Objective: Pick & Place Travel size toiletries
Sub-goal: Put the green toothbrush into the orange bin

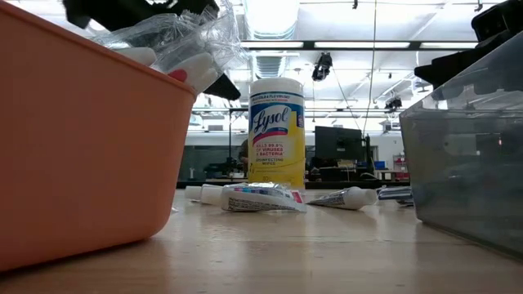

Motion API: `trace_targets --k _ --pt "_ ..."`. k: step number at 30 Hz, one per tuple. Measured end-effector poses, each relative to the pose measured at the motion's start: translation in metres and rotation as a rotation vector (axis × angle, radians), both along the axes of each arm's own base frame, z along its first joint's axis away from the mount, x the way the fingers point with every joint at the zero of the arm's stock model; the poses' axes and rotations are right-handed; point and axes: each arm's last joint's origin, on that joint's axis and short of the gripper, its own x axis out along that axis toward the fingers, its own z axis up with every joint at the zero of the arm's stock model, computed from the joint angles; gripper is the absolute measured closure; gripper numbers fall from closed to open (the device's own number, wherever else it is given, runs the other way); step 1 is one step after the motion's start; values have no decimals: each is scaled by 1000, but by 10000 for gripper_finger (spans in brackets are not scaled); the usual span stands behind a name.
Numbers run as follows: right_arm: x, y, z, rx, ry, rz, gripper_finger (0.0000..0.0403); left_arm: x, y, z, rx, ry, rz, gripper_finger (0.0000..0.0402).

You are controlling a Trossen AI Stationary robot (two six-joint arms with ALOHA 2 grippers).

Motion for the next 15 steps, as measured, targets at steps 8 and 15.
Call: trace_targets --k 8,15 --pt "0 0 0 0 0 0 220 5 22 -3 -24 32 -28 286" --pt "0 0 0 2 0 0 220 17 28 -17 59 114 -64 287"
